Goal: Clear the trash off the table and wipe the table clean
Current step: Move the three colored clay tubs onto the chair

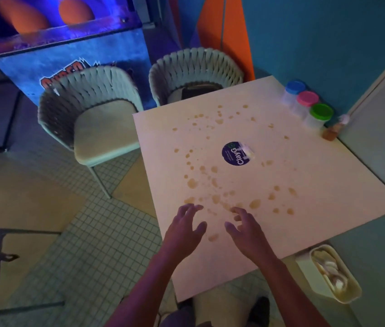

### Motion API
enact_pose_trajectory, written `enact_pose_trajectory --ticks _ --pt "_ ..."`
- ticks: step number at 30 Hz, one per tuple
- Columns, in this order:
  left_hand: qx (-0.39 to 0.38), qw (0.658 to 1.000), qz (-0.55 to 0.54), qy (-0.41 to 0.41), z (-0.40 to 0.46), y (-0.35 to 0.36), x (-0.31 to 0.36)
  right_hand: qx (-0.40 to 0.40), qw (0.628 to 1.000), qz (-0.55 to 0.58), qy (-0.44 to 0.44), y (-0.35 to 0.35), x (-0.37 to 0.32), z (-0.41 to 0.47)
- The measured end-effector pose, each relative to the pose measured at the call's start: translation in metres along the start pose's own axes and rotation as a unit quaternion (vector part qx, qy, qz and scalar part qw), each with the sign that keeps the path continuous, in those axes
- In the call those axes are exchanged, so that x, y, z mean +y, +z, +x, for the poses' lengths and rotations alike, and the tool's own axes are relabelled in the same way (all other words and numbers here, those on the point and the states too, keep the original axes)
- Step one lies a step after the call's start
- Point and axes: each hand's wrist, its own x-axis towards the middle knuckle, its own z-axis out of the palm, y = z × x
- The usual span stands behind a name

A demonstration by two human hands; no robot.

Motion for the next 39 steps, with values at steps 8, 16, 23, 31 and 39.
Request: enact_pose_trajectory --ticks 8,16,23,31,39 --pt "-0.039 0.999 0.008 0.034 0.023 -0.04 -0.041 0.03 0.999 0.016 0.034 0.046 -0.039 0.003" --pt "-0.057 0.996 0.0 0.061 0.026 -0.049 -0.037 0.079 0.996 0.035 0.028 0.038 -0.042 -0.014" --pt "-0.051 0.995 0.016 0.089 0.033 -0.061 -0.021 0.1 0.993 0.056 0.018 0.033 -0.051 -0.015" --pt "-0.068 0.988 0.006 0.139 0.076 -0.078 -0.024 0.144 0.985 0.086 0.05 0.041 -0.075 0.003" --pt "-0.115 0.972 0.025 0.205 0.145 -0.14 -0.065 0.202 0.966 0.123 0.099 0.085 -0.131 0.052"
